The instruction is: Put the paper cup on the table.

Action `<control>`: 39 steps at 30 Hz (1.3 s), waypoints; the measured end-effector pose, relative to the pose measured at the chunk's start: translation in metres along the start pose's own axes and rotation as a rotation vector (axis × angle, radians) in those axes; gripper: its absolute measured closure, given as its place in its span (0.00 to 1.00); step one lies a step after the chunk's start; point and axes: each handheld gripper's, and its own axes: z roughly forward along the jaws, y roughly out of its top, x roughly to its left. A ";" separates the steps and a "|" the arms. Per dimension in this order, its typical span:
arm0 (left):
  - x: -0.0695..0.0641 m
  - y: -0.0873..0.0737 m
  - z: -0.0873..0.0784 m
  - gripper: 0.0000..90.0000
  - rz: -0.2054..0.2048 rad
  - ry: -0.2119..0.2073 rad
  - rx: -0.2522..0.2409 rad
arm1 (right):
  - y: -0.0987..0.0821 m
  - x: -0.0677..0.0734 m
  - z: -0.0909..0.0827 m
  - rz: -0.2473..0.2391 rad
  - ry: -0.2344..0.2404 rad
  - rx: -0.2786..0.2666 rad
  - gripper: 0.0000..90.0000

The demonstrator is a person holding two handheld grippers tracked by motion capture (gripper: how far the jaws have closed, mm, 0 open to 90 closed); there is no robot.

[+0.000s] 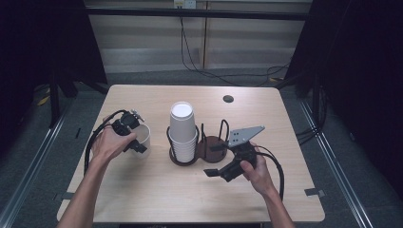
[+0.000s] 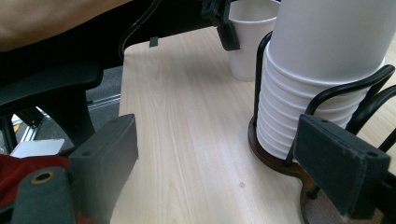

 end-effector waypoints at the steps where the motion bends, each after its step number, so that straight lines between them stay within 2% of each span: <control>1: 0.000 -0.002 -0.001 0.00 -0.006 0.005 -0.013 | 0.000 0.000 0.000 0.000 -0.001 0.000 0.15; 2: -0.001 -0.004 -0.003 0.00 -0.006 0.011 -0.016 | 0.000 0.000 0.000 0.000 -0.002 0.001 0.15; 5: -0.001 -0.009 -0.004 0.00 0.000 -0.013 -0.029 | 0.000 0.000 -0.001 -0.002 -0.003 -0.001 0.15; 6: -0.001 -0.011 -0.004 0.00 0.000 -0.009 -0.027 | 0.000 0.000 -0.001 0.000 -0.002 -0.003 0.15; 7: -0.002 -0.013 -0.005 0.00 0.002 0.019 -0.033 | 0.000 0.000 -0.001 0.000 -0.004 -0.004 0.15; 8: -0.002 -0.016 -0.006 0.00 -0.004 0.020 -0.042 | 0.000 0.000 -0.002 0.000 -0.006 -0.002 0.15; 11: -0.001 -0.023 -0.008 0.00 -0.018 0.005 -0.075 | 0.001 0.000 -0.004 -0.002 -0.012 -0.012 0.15; 13: -0.002 -0.027 -0.009 0.00 -0.021 -0.004 -0.080 | 0.001 0.001 -0.006 -0.001 -0.019 -0.018 0.15; 16: -0.008 -0.031 -0.012 0.03 -0.011 0.018 -0.113 | 0.001 0.001 -0.009 -0.005 -0.025 -0.022 0.15; 19: -0.011 -0.034 -0.014 0.07 0.003 0.009 -0.128 | 0.001 0.000 -0.009 -0.001 -0.026 -0.023 0.15; 21: -0.010 -0.038 -0.016 0.07 0.006 0.021 -0.139 | 0.001 0.000 -0.009 -0.001 -0.028 -0.022 0.15; 23: -0.010 -0.043 -0.018 0.07 -0.017 0.022 -0.159 | 0.001 0.001 -0.009 0.001 -0.027 -0.019 0.15; 26: -0.009 -0.049 -0.021 0.07 -0.024 0.028 -0.171 | 0.000 0.001 -0.010 0.000 -0.029 -0.021 0.15; 27: -0.009 -0.052 -0.021 0.07 -0.028 0.017 -0.180 | 0.000 0.001 -0.011 0.000 -0.032 -0.022 0.15; 29: -0.009 -0.058 -0.023 0.08 -0.040 0.029 -0.209 | 0.000 0.001 -0.011 0.002 -0.034 -0.027 0.15; 30: -0.011 -0.060 -0.023 0.08 -0.054 0.025 -0.223 | 0.000 0.001 -0.011 0.002 -0.035 -0.026 0.15; 33: -0.018 -0.067 -0.025 0.09 -0.058 0.028 -0.259 | 0.000 0.000 -0.010 0.003 -0.032 -0.023 0.15; 35: -0.021 -0.073 -0.026 0.14 -0.068 0.025 -0.281 | 0.000 0.000 -0.009 0.001 -0.034 -0.020 0.15; 36: -0.023 -0.077 -0.026 0.19 -0.081 0.037 -0.291 | 0.000 0.000 -0.009 0.002 -0.034 -0.021 0.15; 38: -0.027 -0.082 -0.026 0.18 -0.087 0.031 -0.310 | 0.000 0.001 -0.009 0.003 -0.039 -0.024 0.15; 39: -0.029 -0.085 -0.026 0.18 -0.093 0.031 -0.335 | 0.000 0.001 -0.010 0.000 -0.044 -0.026 0.15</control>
